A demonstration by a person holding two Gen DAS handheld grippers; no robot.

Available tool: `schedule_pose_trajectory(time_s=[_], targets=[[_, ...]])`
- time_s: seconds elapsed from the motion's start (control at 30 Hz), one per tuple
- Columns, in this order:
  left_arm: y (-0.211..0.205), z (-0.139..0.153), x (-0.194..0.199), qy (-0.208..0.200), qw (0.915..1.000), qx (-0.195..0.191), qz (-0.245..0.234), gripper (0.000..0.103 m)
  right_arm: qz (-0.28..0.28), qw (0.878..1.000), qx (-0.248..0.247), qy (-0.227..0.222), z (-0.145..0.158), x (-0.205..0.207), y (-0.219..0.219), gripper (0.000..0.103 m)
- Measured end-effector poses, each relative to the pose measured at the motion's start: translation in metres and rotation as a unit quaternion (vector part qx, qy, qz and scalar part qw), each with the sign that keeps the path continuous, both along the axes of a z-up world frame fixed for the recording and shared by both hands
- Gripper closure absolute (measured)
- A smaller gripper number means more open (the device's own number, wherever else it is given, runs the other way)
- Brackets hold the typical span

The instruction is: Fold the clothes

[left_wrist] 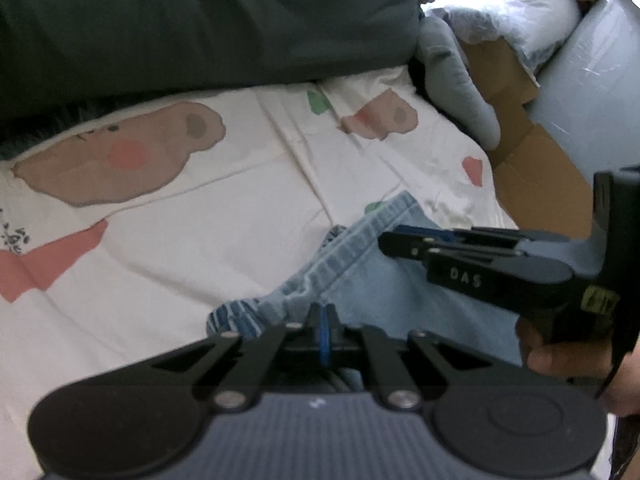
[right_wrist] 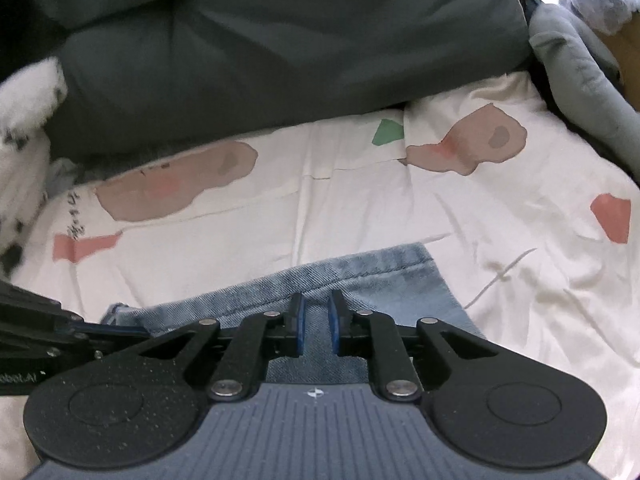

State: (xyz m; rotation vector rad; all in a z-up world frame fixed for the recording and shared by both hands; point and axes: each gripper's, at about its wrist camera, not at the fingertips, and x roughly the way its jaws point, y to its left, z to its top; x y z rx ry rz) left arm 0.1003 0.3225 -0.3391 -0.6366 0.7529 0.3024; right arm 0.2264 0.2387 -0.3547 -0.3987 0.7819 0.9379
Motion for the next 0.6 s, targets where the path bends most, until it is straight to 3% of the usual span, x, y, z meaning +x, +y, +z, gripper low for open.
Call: schedule_pose_trajectory(time_s=[0.17, 0.33, 0.6], targets=[[-0.004, 0.012, 0.001, 0.002, 1.0, 0.002, 0.005, 0.1, -0.001, 1.0, 0.001, 0.014, 0.007, 0.007, -0.002, 0.09], [-0.009, 0.032, -0.001, -0.021, 0.9997, -0.002, 0.008, 0.1, 0.013, 0.999, 0.017, 0.024, 0.028, 0.011, -0.018, 0.09], [-0.045, 0.036, 0.006, -0.015, 0.9996, 0.007, -0.023, 0.099, 0.028, 0.999, -0.013, 0.008, 0.018, 0.01, -0.061, 0.089]])
